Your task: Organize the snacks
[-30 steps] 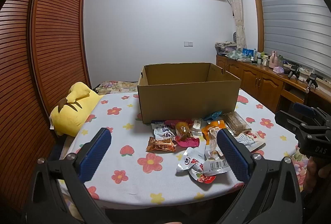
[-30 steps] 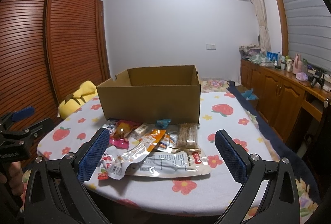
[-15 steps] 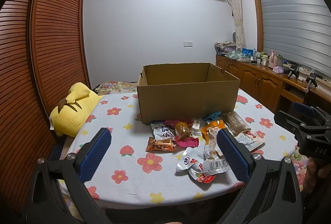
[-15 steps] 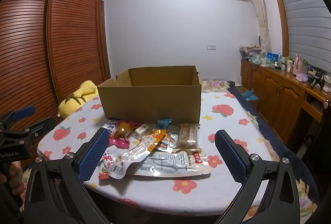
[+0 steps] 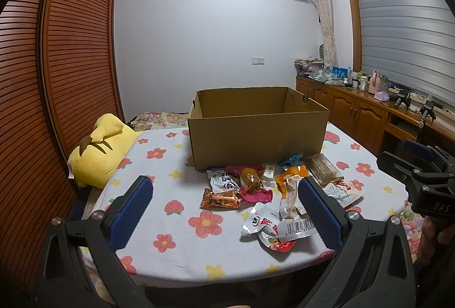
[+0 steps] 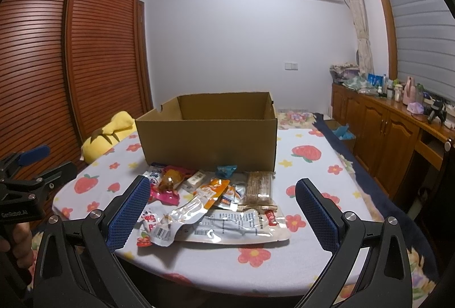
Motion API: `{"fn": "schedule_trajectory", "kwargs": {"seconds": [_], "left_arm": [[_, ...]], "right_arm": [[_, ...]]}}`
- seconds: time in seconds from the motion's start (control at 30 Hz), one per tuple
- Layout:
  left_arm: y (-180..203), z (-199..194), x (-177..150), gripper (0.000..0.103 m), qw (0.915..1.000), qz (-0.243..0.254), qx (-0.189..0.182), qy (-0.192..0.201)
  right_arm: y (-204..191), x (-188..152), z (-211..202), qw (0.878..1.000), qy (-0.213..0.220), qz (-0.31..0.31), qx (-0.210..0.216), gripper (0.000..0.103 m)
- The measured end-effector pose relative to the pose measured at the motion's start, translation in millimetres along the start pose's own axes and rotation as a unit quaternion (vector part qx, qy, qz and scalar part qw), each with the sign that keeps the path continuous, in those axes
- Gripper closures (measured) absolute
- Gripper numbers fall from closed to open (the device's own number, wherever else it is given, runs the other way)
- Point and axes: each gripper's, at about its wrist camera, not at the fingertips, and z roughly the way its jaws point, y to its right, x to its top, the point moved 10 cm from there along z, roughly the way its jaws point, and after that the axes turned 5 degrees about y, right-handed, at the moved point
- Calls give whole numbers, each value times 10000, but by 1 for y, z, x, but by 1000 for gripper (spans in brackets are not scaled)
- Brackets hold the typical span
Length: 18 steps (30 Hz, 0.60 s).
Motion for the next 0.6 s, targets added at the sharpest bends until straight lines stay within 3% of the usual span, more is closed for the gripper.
{"fn": "schedule_trajectory", "kwargs": {"seconds": [0.37, 0.6], "left_arm": [[-1, 8, -11, 0, 9998, -46, -98, -164], [3, 32, -35, 0, 9979, -99, -340, -541]], "right_arm": [[1, -2, 2, 10000, -82, 3, -28, 0], [17, -19, 18, 9994, -322, -89, -66, 0]]}}
